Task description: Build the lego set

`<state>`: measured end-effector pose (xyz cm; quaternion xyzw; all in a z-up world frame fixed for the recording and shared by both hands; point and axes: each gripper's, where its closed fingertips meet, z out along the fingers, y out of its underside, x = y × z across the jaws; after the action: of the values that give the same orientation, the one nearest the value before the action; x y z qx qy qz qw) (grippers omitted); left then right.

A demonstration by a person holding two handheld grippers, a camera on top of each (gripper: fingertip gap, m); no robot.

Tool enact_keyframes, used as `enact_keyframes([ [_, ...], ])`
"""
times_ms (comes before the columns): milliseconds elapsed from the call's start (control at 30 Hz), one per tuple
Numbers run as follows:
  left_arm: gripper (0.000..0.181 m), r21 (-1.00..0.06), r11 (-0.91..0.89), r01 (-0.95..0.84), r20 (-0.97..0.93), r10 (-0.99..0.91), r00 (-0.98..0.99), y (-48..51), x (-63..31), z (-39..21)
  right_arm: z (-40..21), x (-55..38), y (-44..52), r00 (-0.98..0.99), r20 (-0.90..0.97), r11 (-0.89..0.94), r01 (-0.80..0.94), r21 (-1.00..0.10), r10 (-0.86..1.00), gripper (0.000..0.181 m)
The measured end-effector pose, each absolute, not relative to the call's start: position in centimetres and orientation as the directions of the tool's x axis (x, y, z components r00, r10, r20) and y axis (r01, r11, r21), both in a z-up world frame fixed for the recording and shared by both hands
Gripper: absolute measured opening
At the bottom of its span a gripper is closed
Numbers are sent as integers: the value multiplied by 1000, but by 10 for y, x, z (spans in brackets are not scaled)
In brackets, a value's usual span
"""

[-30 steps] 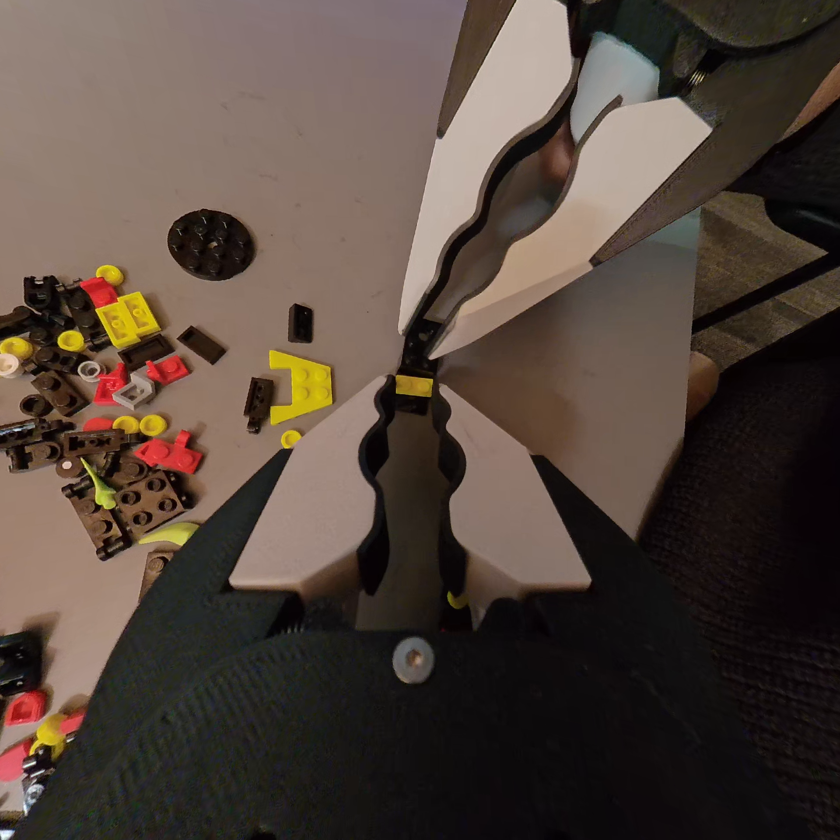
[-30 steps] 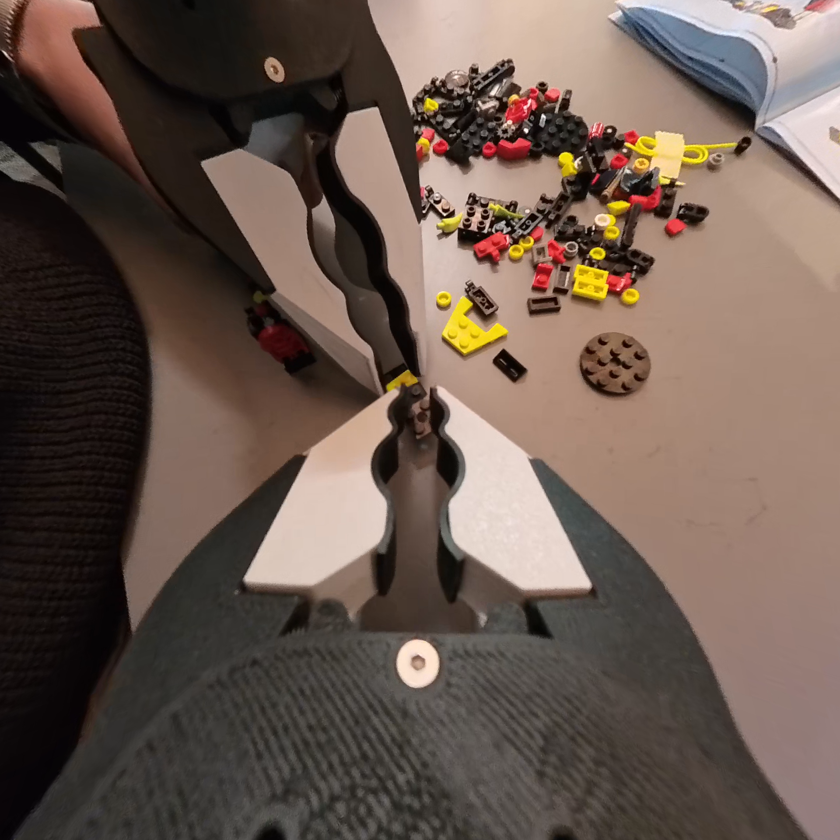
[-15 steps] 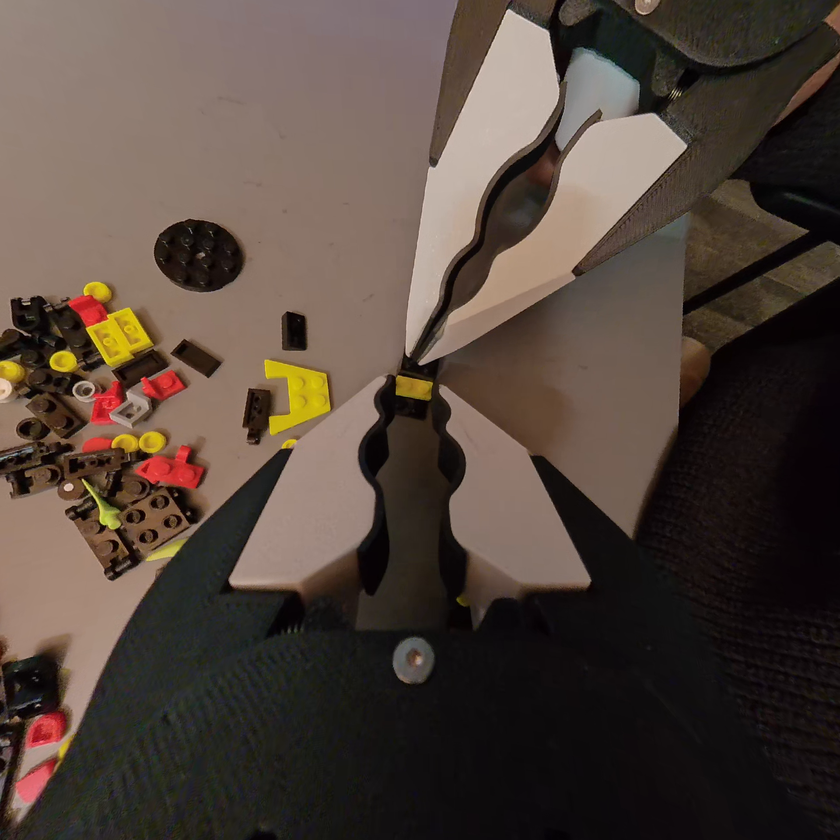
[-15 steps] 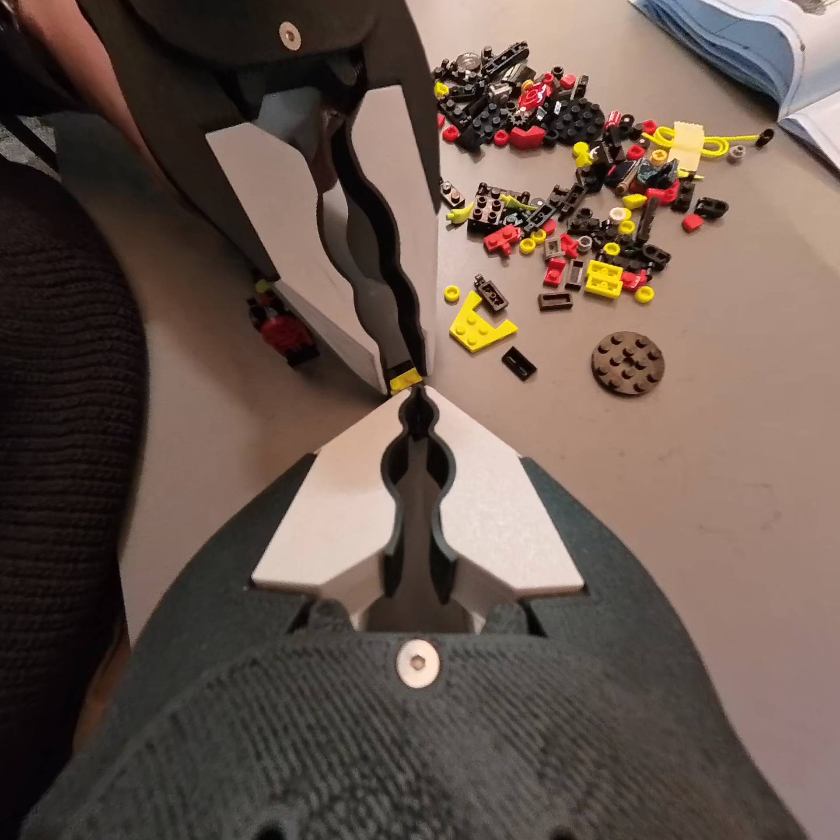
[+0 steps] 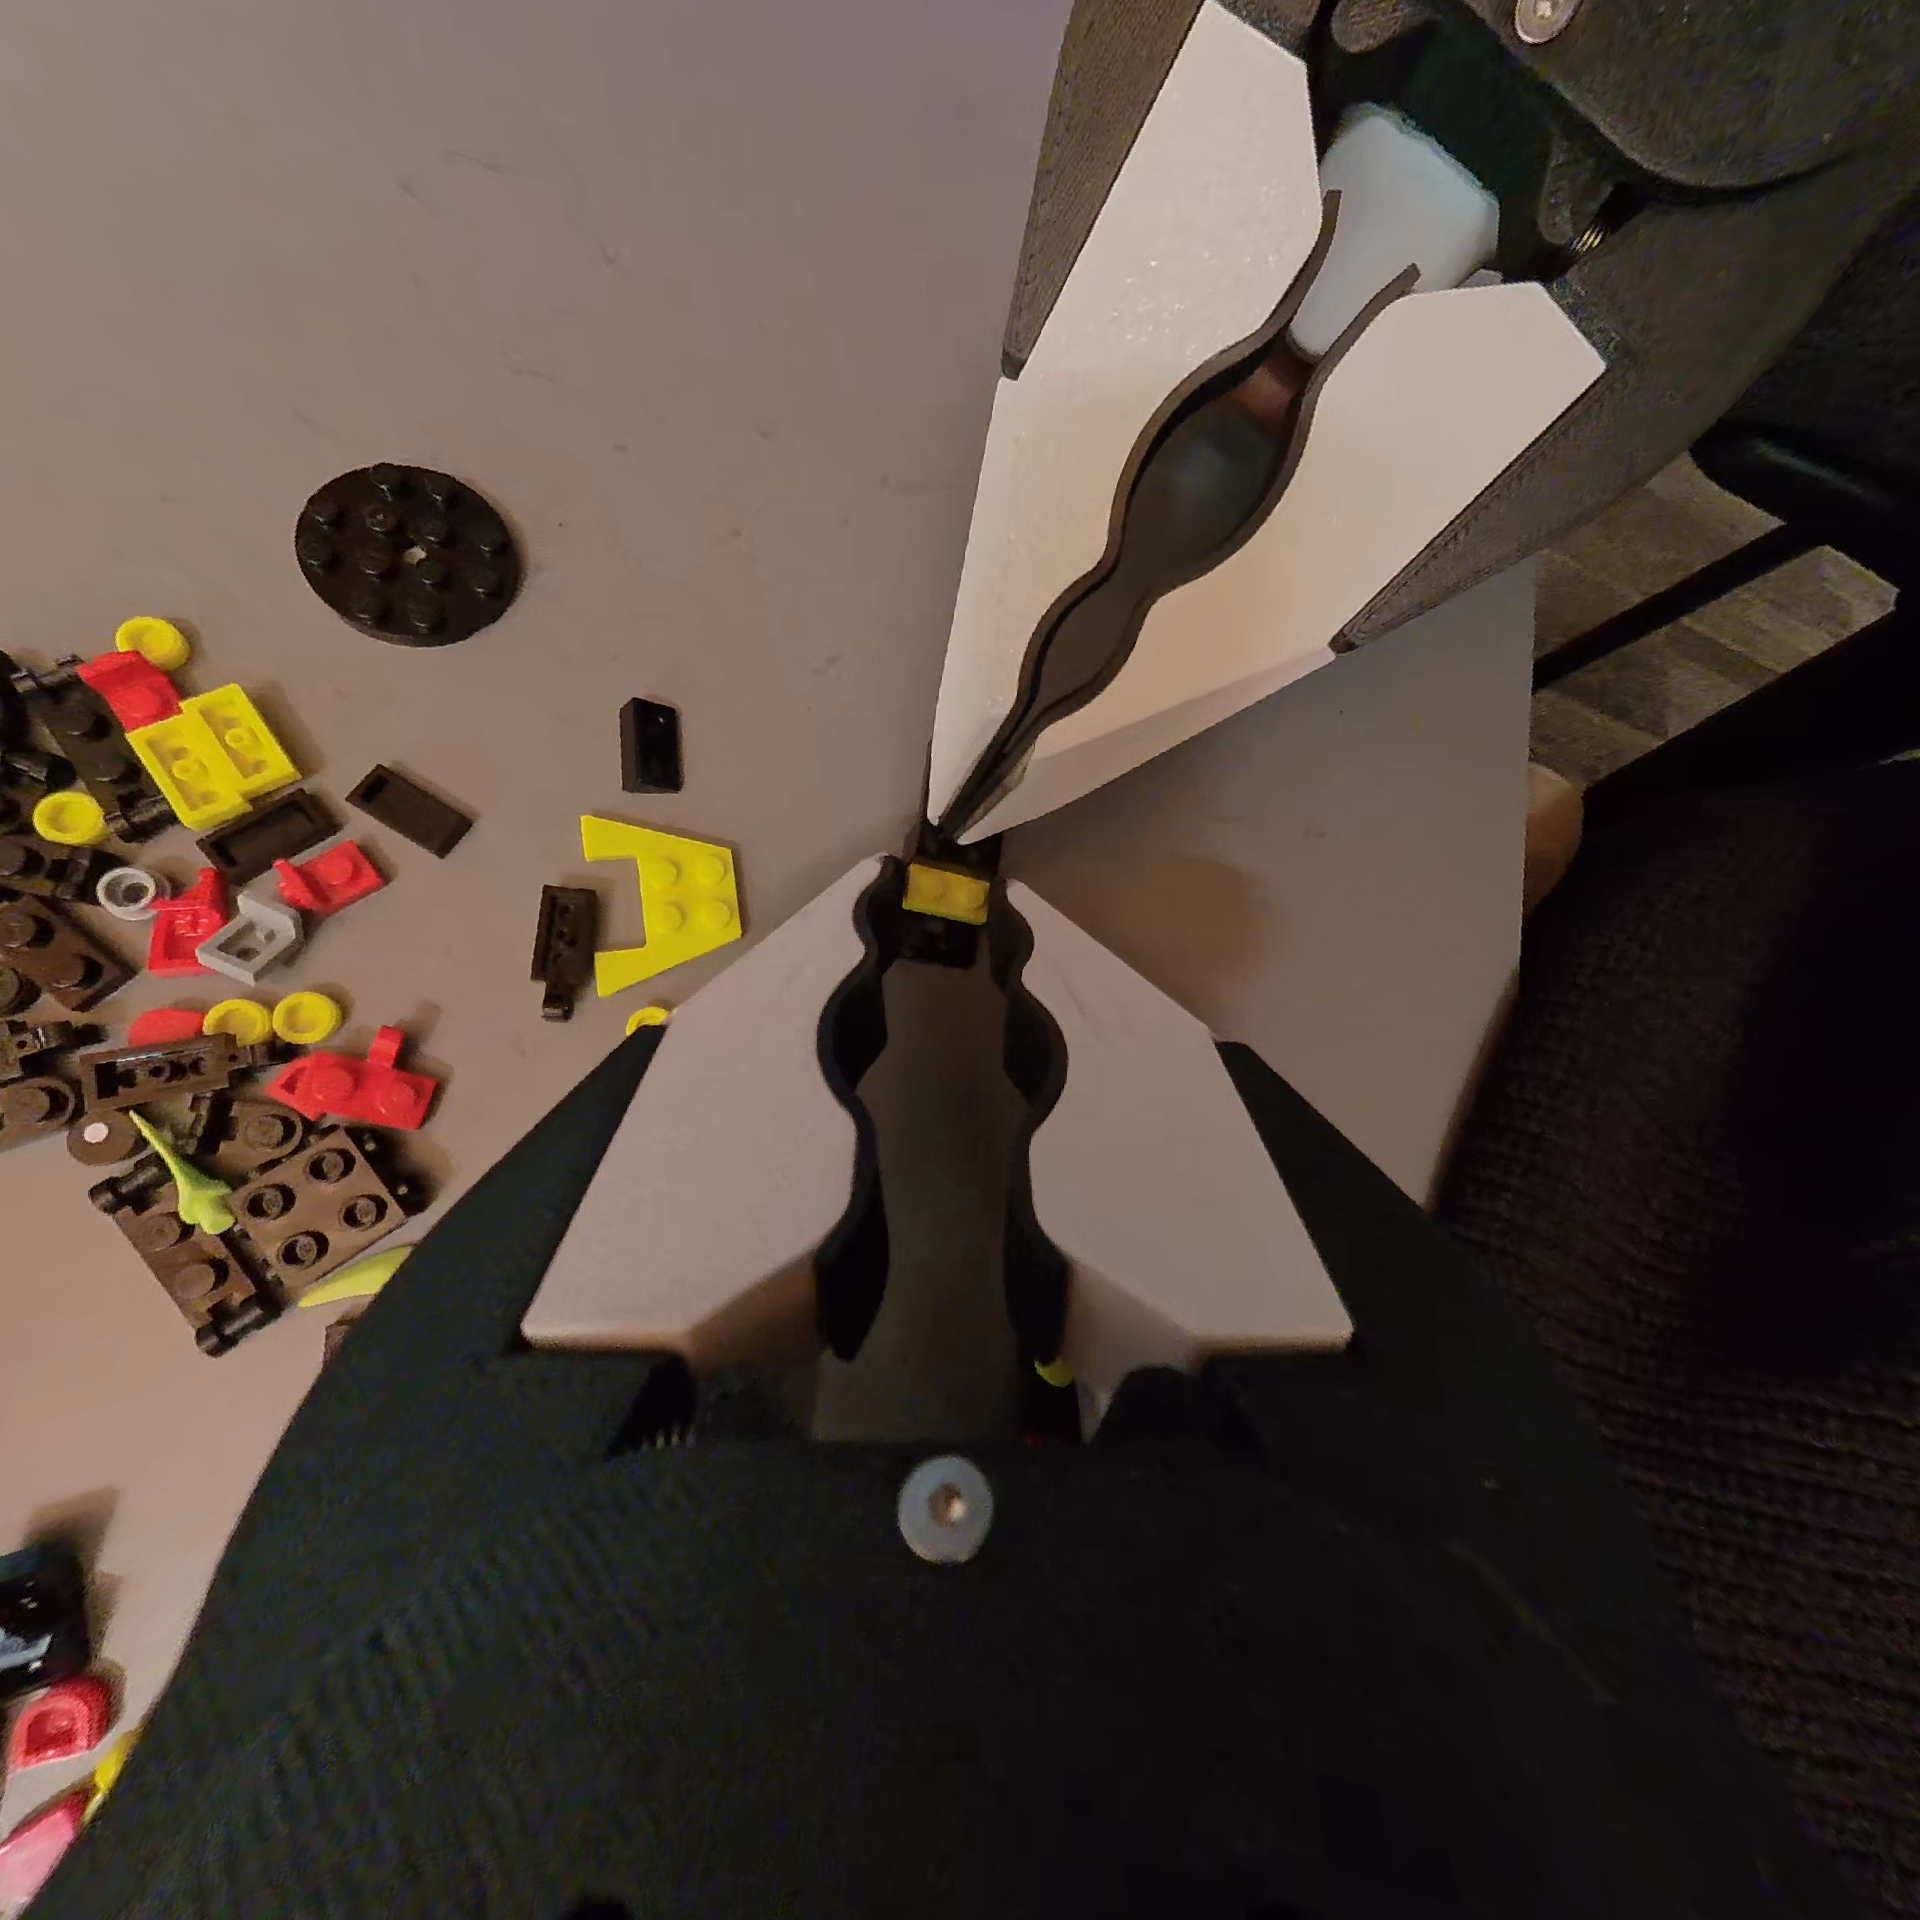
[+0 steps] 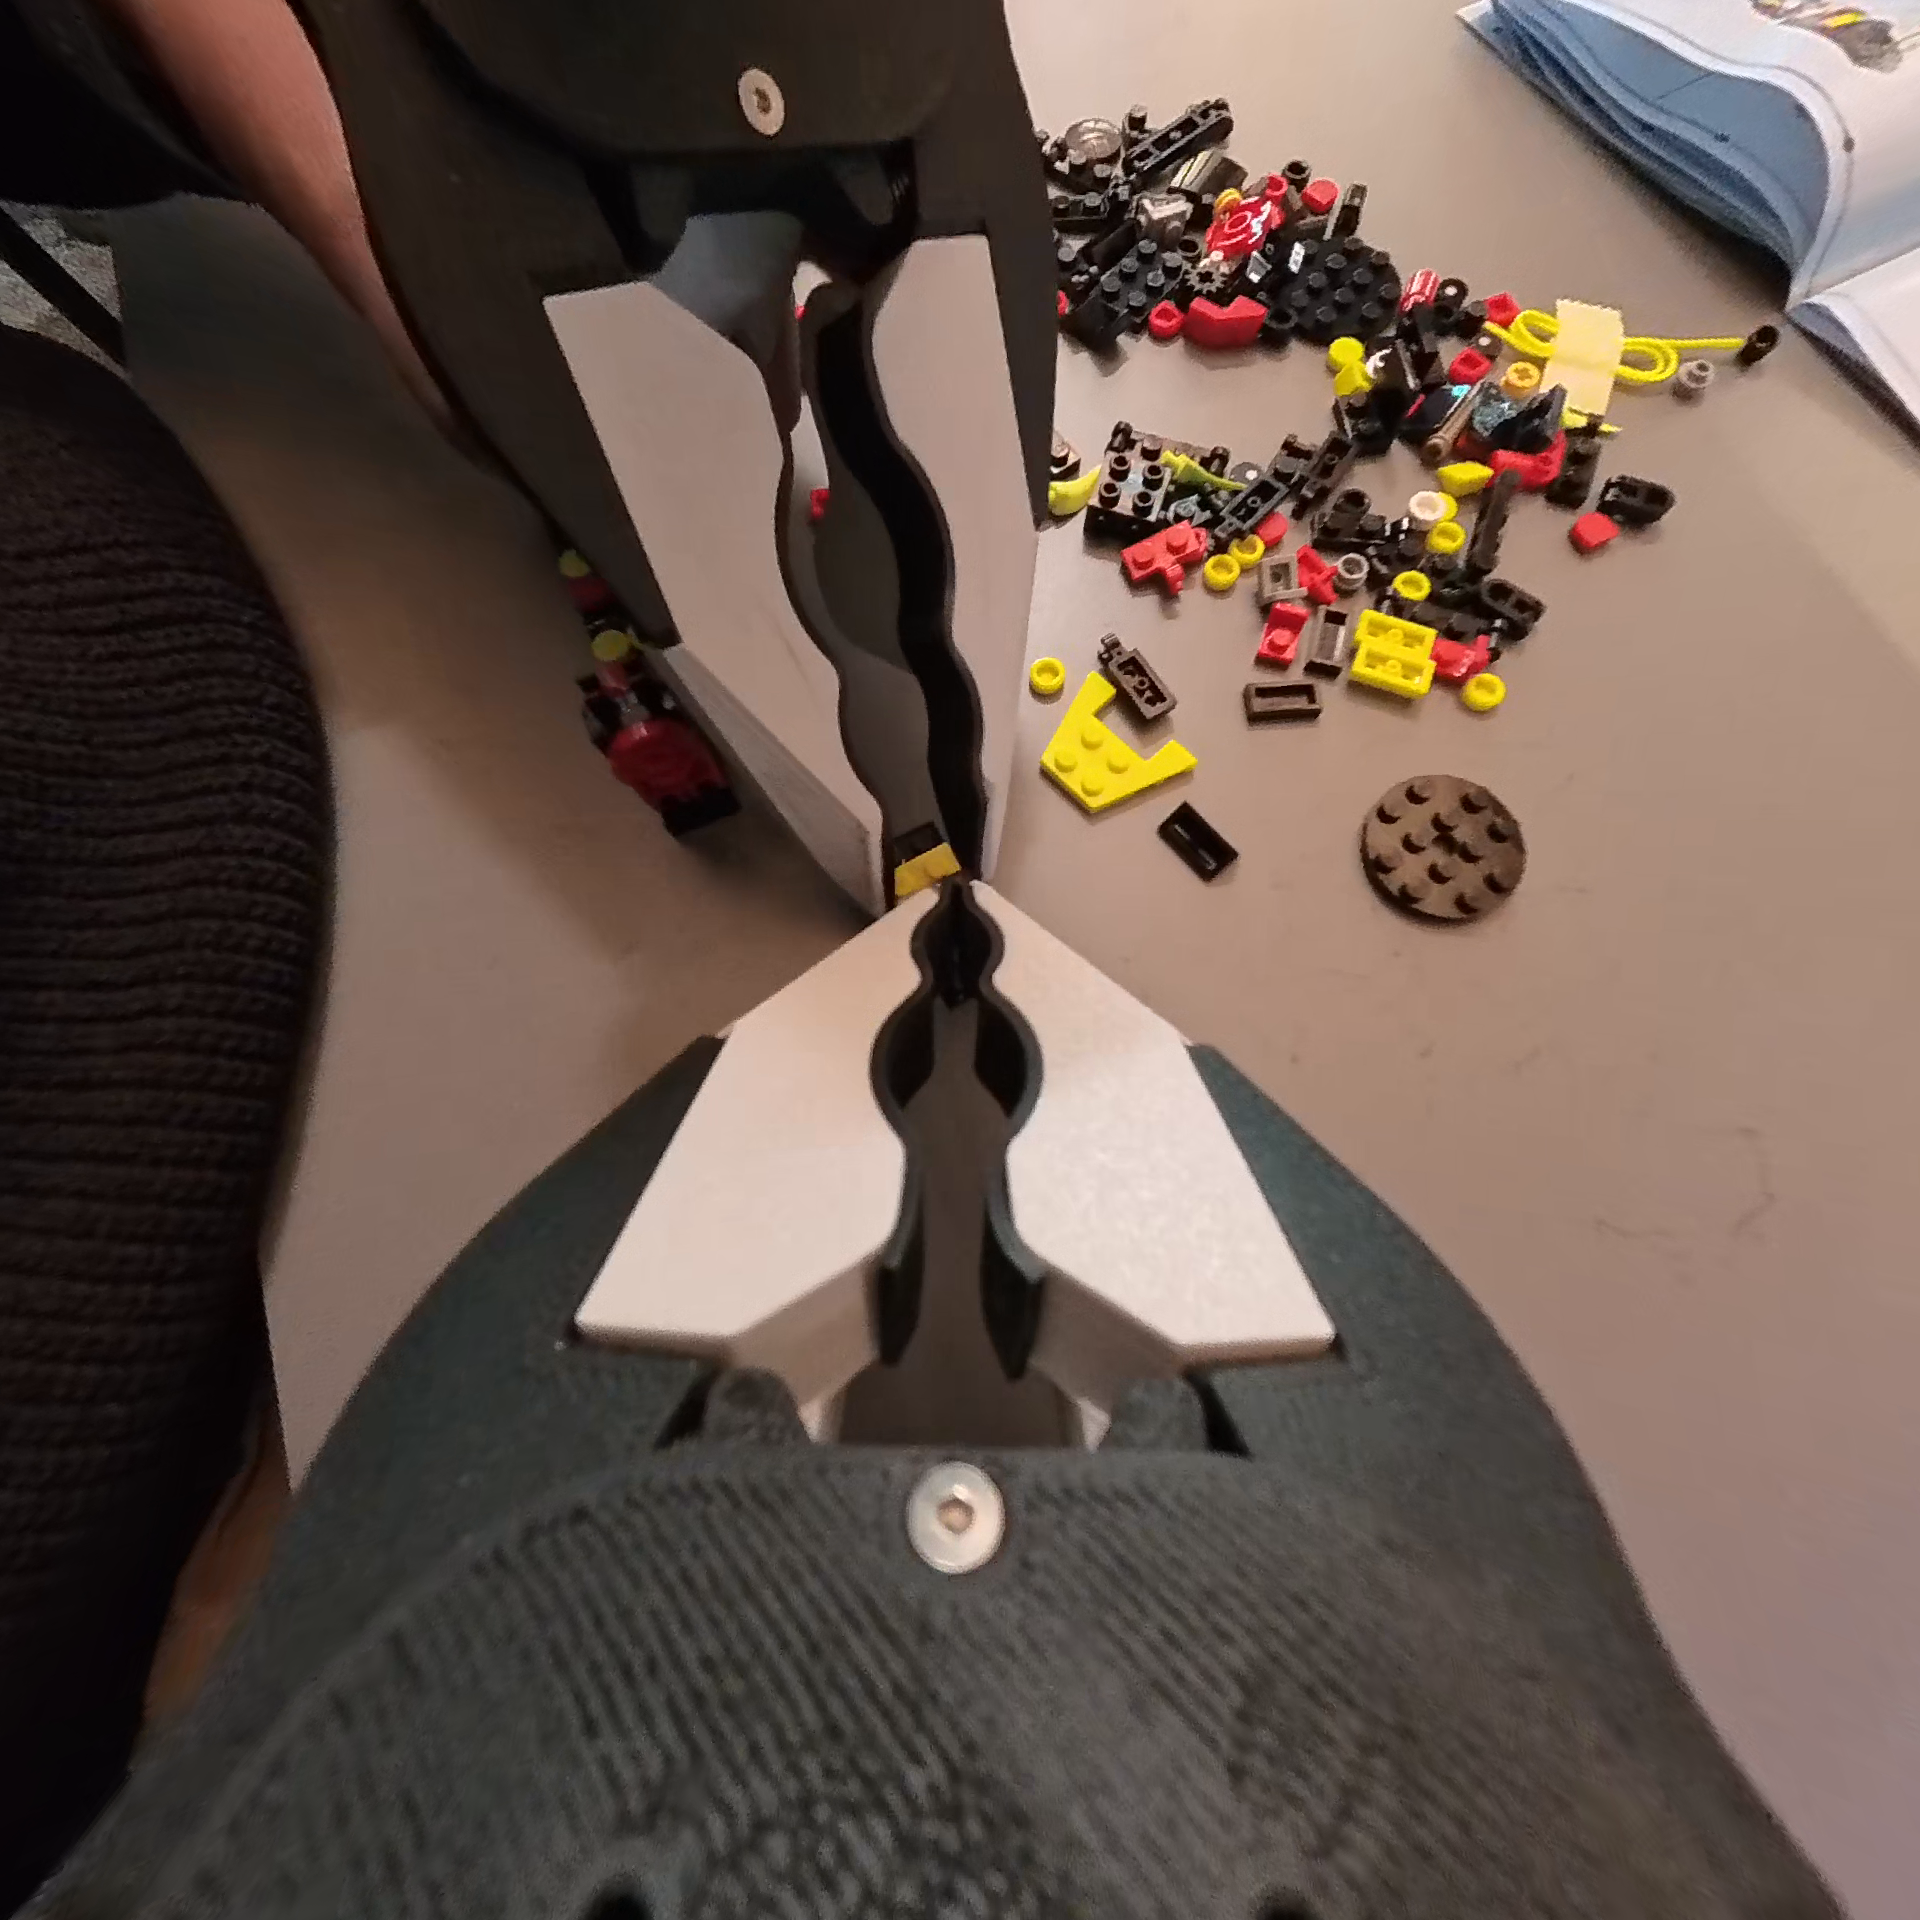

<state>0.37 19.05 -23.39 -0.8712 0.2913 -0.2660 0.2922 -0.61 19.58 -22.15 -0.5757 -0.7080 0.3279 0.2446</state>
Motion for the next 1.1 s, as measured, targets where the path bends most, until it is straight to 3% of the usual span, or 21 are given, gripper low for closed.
enact_keyframes([
  [267,26,-674,-636,-377,250,-676,693,188,1,-231,-222,-7,194,-225,-21,134,651,-747,974,0],
  [1100,13,-687,-600,-411,187,-691,698,189,0,-231,-222,-7,195,-225,-27,130,651,-748,974,0],
])
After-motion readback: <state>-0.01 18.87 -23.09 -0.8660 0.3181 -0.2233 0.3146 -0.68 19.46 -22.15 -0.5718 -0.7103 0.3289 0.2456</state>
